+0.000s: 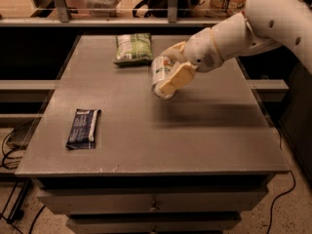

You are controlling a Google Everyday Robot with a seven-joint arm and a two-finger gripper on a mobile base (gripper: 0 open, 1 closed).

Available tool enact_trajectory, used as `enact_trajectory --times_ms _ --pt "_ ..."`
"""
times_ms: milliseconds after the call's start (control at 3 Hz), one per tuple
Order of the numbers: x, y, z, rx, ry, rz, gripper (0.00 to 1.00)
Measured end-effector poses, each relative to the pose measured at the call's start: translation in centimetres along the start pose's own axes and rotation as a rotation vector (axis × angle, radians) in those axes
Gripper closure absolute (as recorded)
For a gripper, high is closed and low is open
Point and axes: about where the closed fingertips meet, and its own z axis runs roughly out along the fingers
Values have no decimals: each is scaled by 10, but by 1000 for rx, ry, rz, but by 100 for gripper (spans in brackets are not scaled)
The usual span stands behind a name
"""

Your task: Move 7up can near rxbar blueberry

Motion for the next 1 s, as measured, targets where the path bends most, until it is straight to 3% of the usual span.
enact_trajectory --times_ms 333,667,1000 --pt "-16 27 42 -102 -34 -36 100" --pt "-19 49 76 -149 -47 -35 82" --pt "-20 65 98 -138 -62 11 58"
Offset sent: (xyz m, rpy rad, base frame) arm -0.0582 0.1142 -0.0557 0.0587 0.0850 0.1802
